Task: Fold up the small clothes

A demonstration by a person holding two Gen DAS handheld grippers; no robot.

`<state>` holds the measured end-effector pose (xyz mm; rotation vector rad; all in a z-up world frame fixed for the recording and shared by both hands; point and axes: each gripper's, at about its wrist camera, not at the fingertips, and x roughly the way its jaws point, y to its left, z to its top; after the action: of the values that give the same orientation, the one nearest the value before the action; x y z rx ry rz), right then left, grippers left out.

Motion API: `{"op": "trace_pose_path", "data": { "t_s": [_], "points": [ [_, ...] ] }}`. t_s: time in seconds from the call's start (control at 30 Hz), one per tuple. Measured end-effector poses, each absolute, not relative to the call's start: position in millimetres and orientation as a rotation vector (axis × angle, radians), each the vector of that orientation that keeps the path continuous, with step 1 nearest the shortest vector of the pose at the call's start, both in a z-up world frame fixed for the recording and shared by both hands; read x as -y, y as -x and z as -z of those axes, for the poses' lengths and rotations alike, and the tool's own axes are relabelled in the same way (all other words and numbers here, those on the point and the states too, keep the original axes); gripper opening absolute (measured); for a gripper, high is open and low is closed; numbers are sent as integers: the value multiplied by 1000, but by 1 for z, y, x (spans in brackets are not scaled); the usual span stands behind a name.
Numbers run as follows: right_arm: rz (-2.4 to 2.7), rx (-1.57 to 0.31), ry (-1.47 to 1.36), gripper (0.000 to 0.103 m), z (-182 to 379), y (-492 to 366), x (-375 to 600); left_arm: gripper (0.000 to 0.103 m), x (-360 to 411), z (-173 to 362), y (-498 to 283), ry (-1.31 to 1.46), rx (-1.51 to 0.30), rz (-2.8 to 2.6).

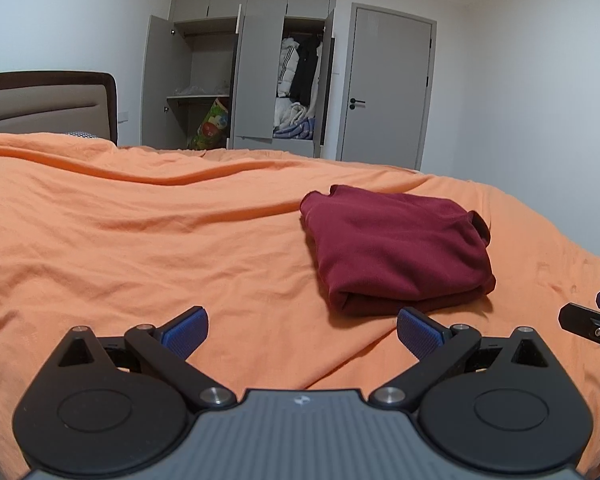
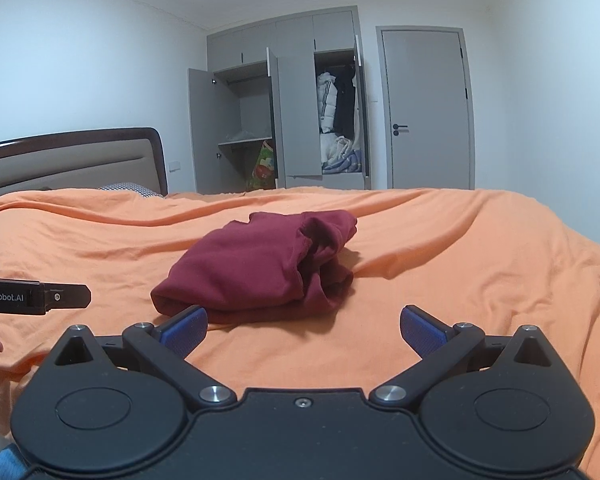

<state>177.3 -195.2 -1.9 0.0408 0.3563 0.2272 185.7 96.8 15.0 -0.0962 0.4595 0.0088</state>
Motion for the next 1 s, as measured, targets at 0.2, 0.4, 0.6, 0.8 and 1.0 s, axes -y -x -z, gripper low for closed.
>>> {"op": "trace_pose_path", "data": {
  "t_s": [0.2,0.4,0.6,0.8,1.0],
  "points": [
    [-231,-369,-32,102,6,-178,194,103,-97,-11,-190,105,-483,-6],
    [-242,-382,-15,102,9,-181,189,103,-98,-7,-194,110,-498,-9],
    [-244,-395,-16,102,11,-184,189,103,-98,-5,-195,108,-508,-11],
    [-239,-404,-19,102,13,-186,189,103,-98,-4,-197,110,-518,-12],
    [-238,-406,-19,102,13,-187,189,103,-99,-3,-197,109,-518,-13]
  ]
}}
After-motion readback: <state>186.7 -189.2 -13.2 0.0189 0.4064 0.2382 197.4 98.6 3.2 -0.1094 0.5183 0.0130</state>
